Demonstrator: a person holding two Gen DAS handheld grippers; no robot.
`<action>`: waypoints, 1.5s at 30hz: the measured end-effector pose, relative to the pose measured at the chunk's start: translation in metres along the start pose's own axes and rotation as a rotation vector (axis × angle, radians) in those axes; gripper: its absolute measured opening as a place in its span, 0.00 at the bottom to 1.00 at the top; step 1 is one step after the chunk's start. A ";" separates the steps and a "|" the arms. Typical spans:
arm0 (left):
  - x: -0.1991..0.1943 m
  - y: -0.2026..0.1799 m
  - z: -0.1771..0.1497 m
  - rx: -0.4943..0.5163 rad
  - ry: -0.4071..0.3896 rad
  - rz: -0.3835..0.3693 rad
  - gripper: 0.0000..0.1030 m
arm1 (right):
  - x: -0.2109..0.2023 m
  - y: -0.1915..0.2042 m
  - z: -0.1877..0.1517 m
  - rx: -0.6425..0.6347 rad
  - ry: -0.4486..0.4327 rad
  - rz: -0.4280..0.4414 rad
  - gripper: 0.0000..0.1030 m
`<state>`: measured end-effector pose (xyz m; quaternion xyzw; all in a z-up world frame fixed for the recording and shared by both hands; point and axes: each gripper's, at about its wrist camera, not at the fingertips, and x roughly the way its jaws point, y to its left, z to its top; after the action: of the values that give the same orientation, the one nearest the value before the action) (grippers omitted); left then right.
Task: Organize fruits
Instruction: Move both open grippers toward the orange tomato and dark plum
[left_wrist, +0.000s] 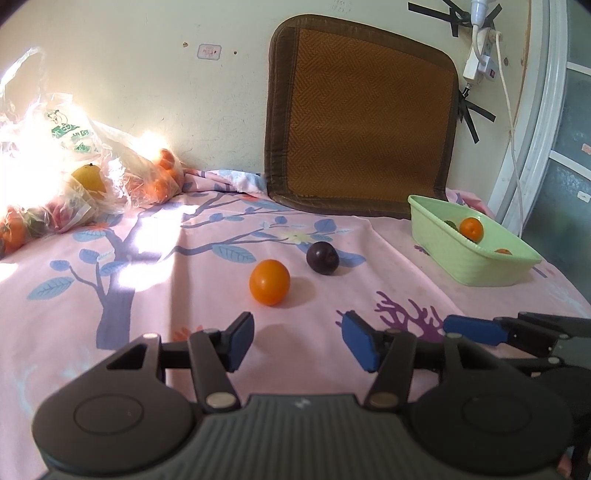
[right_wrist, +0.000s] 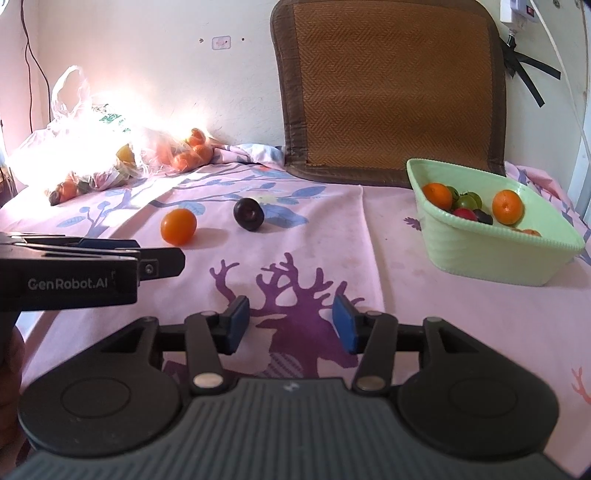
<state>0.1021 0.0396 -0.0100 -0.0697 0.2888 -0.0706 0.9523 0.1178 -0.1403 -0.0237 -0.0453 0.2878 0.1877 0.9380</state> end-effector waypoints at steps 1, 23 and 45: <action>0.000 0.000 0.000 -0.001 -0.001 0.000 0.53 | 0.001 0.001 0.000 -0.003 0.000 0.000 0.52; 0.001 0.024 0.003 -0.146 0.007 -0.009 0.53 | 0.034 0.010 0.024 -0.024 0.022 0.028 0.53; 0.002 0.047 0.004 -0.276 -0.010 -0.040 0.53 | 0.062 0.017 0.056 -0.083 -0.036 0.091 0.53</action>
<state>0.1105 0.0858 -0.0156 -0.2062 0.2897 -0.0489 0.9333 0.1881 -0.0933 -0.0119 -0.0675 0.2646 0.2427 0.9309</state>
